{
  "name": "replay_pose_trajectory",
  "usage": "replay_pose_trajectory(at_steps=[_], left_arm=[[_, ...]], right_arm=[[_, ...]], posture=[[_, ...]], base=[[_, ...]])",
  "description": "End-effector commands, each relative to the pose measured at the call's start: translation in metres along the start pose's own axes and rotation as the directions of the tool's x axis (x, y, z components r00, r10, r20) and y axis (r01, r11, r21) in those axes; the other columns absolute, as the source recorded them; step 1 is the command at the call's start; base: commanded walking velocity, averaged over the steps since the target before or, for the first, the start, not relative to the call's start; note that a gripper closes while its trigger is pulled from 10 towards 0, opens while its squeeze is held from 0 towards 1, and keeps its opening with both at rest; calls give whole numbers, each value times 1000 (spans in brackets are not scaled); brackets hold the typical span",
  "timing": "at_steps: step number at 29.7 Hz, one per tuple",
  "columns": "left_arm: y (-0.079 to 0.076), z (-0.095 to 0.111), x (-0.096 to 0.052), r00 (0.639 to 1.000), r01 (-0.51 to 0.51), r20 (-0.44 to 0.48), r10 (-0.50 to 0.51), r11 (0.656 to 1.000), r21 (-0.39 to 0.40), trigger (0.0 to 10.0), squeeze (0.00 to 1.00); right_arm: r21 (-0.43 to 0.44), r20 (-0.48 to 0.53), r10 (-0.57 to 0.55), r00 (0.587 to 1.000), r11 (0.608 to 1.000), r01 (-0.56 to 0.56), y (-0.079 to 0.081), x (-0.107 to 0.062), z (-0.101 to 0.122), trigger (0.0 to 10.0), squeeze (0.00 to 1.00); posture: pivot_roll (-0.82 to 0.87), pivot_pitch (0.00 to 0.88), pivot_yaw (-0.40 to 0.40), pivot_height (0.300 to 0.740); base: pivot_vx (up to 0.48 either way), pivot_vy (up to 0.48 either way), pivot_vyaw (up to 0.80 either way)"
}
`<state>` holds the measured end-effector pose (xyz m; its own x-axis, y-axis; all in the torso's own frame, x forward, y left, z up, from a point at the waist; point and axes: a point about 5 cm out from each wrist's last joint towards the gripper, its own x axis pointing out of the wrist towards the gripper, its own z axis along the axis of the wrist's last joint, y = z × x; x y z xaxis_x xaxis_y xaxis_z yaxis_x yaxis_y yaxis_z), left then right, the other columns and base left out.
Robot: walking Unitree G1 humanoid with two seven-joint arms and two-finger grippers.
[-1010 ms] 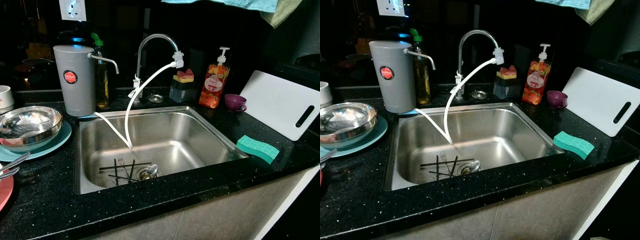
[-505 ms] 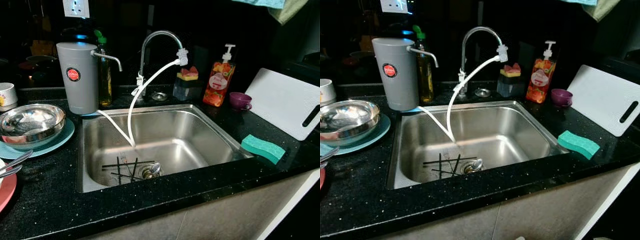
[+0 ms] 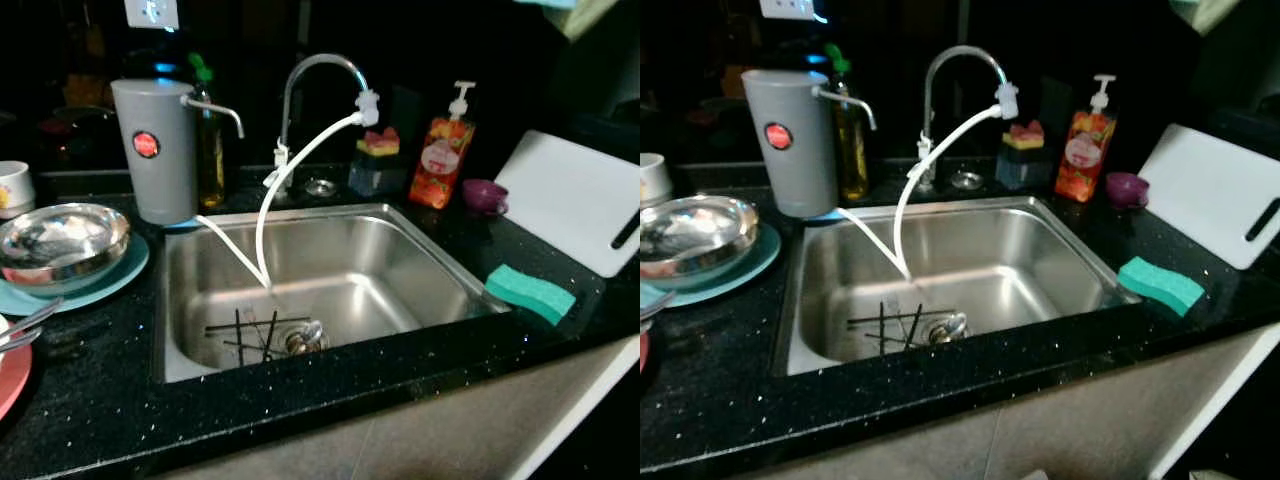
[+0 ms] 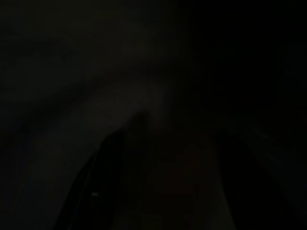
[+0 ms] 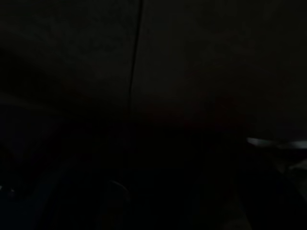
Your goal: Kitchen organization
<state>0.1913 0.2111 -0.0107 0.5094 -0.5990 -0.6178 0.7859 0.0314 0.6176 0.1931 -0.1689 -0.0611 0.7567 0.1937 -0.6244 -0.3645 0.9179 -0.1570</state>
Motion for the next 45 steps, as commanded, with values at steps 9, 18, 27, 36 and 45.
replay_pose_trajectory(at_steps=[9,18,27,36,45], left_arm=[[-12,-5,-4,999,-31,-32,25,980,-198,10000,0],[-24,16,-12,992,111,84,-91,955,-276,10000,0],[5,62,-23,950,228,285,-127,907,-353,10000,0],[23,93,-42,889,354,378,-259,912,-207,10000,0],[38,109,-71,828,476,353,-435,878,-35,10000,0]], right_arm=[[4,-10,-2,1000,1000,3,2,-2,-4,10000,0],[-2,-10,-1,1000,1000,1,0,-2,-4,10000,0],[-10,-11,0,1000,1000,0,-3,-3,-3,10000,0],[-13,-11,2,1000,1000,-2,-3,-1,-2,10000,0],[-20,-11,4,1000,1000,-4,-4,0,0,10000,0]], posture=[[106,73,-94,740],[105,75,-100,740],[106,70,-103,740],[109,59,-104,740],[113,55,-108,740]], base=[[0,0,0],[0,0,0],[0,0,0],[0,0,0],[0,0,0]])
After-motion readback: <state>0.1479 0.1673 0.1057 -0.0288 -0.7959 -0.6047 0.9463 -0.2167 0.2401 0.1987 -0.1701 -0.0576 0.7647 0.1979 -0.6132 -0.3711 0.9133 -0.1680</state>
